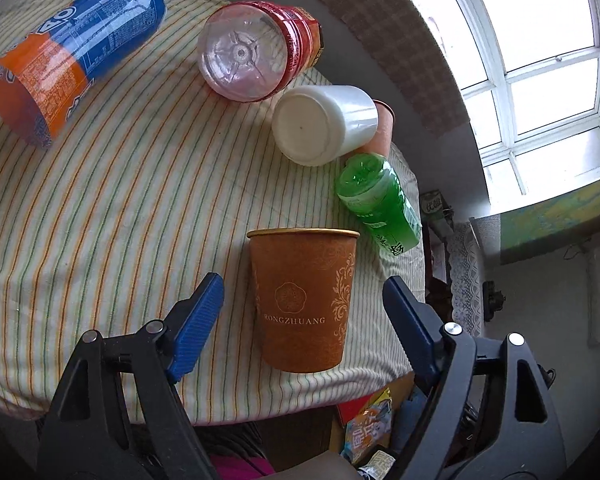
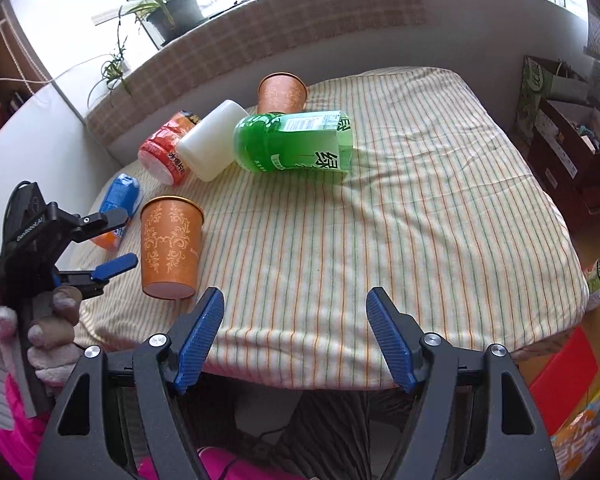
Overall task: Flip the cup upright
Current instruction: 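Close the left gripper on the orange cup while the right gripper releases it, then carry the upright orange cup with the left gripper down toward the bedspread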
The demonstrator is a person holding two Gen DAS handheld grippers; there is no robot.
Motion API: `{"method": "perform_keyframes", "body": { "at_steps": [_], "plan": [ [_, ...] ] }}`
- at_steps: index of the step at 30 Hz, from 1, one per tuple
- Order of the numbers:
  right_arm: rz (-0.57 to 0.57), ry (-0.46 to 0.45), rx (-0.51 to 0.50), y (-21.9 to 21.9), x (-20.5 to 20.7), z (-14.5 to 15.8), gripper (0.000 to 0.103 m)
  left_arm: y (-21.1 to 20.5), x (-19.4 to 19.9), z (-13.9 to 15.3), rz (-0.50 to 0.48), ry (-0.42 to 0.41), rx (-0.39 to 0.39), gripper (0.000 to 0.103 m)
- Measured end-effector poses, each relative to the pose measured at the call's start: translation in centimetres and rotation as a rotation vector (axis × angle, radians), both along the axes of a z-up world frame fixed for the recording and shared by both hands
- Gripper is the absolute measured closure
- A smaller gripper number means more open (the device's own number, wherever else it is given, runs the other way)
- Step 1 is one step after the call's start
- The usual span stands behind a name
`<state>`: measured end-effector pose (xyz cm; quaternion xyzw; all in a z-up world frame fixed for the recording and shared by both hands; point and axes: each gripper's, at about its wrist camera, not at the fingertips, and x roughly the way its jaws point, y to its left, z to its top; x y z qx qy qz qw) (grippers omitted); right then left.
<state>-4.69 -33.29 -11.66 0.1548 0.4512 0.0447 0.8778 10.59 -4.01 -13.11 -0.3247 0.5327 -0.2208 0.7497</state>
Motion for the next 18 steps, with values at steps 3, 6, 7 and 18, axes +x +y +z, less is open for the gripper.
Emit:
{"method": "perform_keyframes", "body": {
  "at_steps": [3,6,7,18],
  "plan": [
    [-0.013,0.0,0.004,-0.6,-0.1,-0.1,0.03,-0.6,0.5,-0.4,-0.011,0.013,0.0,0.019],
    [-0.008,0.001,0.005,-0.5,0.2,-0.2,0.03,-1.0,1.1,-0.8,-0.02,0.025,0.007,0.019],
    [-0.006,0.002,0.002,-0.2,0.3,-0.3,0.03,-1.2,1.3,-1.0,-0.025,0.03,0.006,0.019],
    [-0.022,-0.004,-0.02,-0.4,0.3,-0.6,0.03,-2.7,2.5,-2.1,-0.041,0.044,0.03,0.025]
  ]
}}
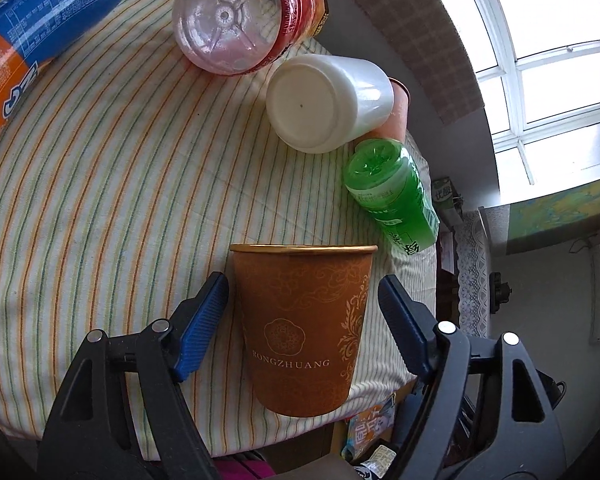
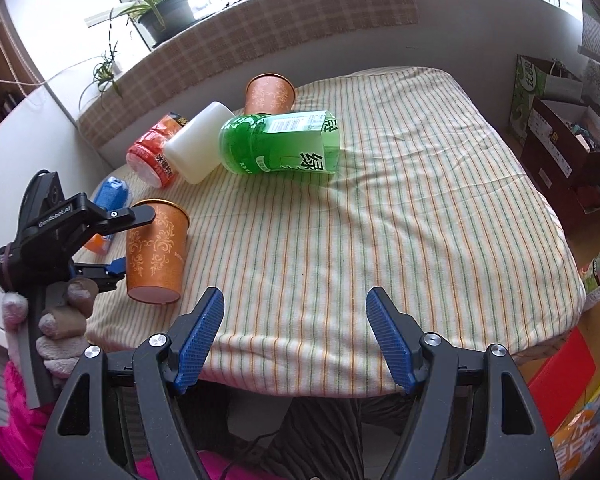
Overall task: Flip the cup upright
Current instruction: 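Carry the upright orange cup with the left gripper down toward the bedspread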
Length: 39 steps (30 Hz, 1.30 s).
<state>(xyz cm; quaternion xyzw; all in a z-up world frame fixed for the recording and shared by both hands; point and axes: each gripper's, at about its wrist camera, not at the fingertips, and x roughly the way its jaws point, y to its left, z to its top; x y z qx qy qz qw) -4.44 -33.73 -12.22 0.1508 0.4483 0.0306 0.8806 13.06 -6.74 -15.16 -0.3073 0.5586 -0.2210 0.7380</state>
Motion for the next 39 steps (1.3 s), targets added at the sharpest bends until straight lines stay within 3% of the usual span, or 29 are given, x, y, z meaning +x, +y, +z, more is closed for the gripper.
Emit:
{"method": "perform_keyframes", "body": {
  "at_steps": [4,11,27,39],
  "plan": [
    [-0.011,0.008,0.0,-0.3,0.0,-0.2,0.03,-0.2,0.2,-0.3,-0.008,0.003,0.006,0.033],
    [-0.011,0.016,-0.006,-0.3,0.0,-0.3,0.03,-0.8,-0.2,0.2,-0.023,-0.042,0.038,0.035],
    [0.003,0.005,-0.024,0.9,-0.1,0.0,0.03,-3.1,-3.2,5.2,-0.065,-0.401,0.369,0.035],
    [-0.002,0.005,-0.03,0.8,-0.3,0.2,0.03,-4.7,-1.4,4.3,-0.054,-0.501,0.458,0.035]
  ]
}}
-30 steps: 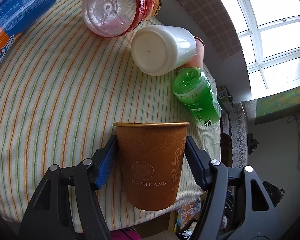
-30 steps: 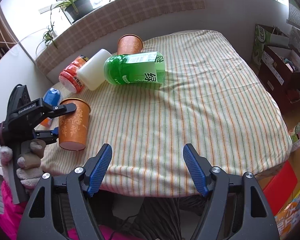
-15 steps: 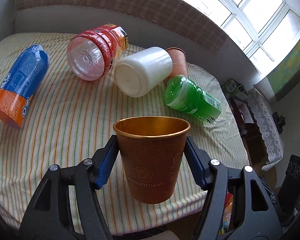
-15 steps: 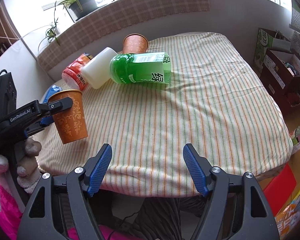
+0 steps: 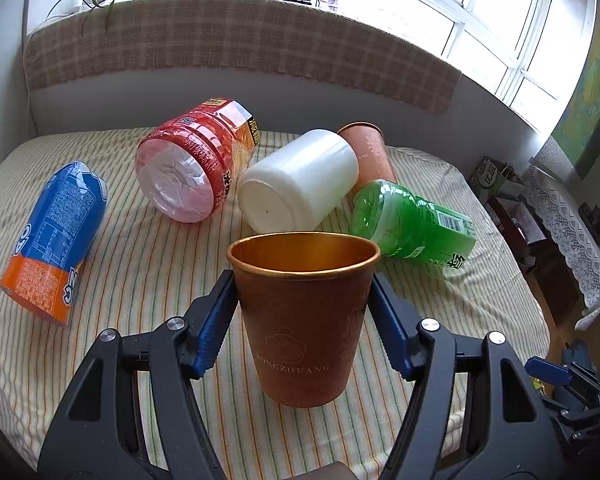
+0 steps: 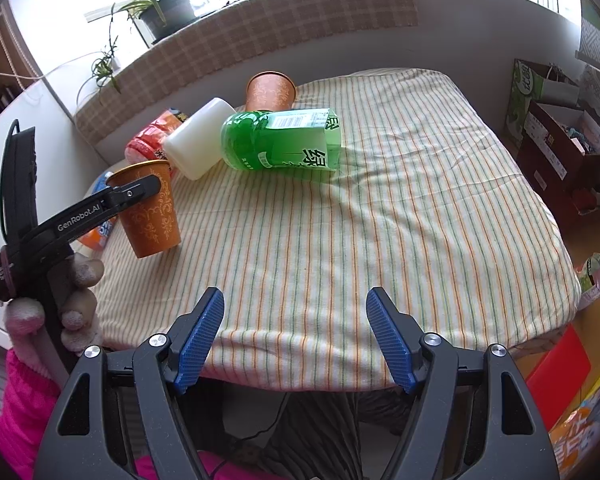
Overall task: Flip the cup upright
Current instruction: 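Carry the upright orange cup with the left gripper down toward the bedspread, then set the cup mouth up on the bedspread and open the left gripper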
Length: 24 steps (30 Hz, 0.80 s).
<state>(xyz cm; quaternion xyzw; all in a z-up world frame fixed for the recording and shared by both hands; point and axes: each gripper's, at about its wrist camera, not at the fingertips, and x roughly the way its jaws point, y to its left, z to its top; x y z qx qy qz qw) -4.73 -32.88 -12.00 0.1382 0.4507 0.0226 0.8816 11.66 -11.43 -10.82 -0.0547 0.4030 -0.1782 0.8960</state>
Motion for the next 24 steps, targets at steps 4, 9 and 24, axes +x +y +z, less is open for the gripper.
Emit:
{"method": "perform_keyframes", "body": {
  "at_steps": [4,9,24],
  "plan": [
    [-0.003,-0.001,-0.003,-0.1,-0.1,0.1,0.03,0.0,-0.5,-0.2,-0.002,-0.02,0.007,0.035],
    [-0.009,-0.006,-0.004,-0.2,0.0,0.4,0.03,-0.1,-1.5,0.1,-0.021,-0.043,0.034,0.035],
    [0.015,-0.019,-0.012,1.1,0.6,0.9,0.03,0.6,-3.4,0.6,-0.073,-0.013,0.021,0.035]
  ]
}}
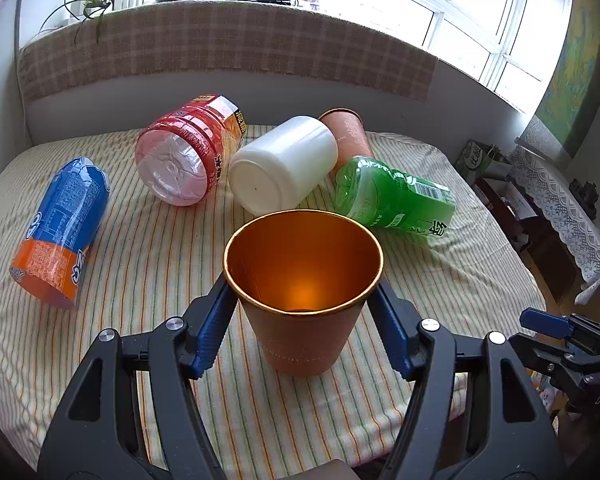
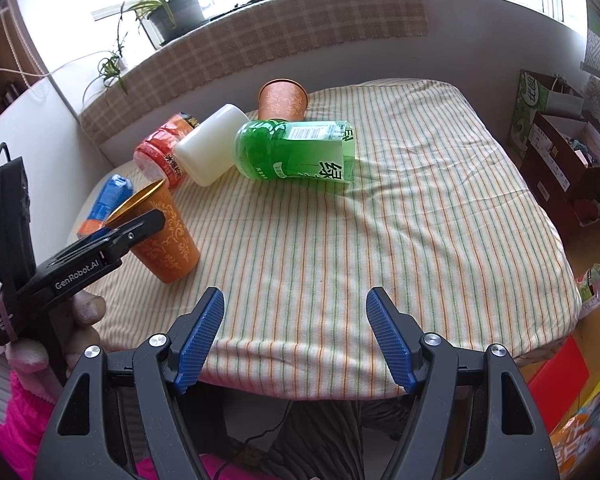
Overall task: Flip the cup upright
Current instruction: 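Set the cup mouth up on the bedspread and open the left gripper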
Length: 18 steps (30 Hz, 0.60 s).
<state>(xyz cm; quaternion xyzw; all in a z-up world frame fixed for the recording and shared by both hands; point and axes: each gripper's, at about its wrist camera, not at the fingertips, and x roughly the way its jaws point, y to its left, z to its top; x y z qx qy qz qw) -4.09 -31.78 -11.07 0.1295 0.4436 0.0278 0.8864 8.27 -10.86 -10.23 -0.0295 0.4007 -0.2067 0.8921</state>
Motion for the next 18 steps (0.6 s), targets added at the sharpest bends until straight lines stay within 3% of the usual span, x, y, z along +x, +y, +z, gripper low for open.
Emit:
{"method": "perform_keyframes", "body": {
  "at_steps": [11,15,18],
  "plan": [
    [0.01,0.001,-0.004,0.7,0.0,0.1,0.03,0.6,-0.5,-0.7,-0.025,0.068,-0.037,0.033],
    [0.01,-0.002,-0.005,0.8,-0.1,0.1,0.03,0.9,-0.8,-0.8,-0.032,0.084,-0.047,0.024],
    [0.012,-0.005,-0.007,1.0,0.0,0.2,0.03,1.1,-1.2,-0.8,-0.034,0.087,-0.039,0.023]
  ]
}}
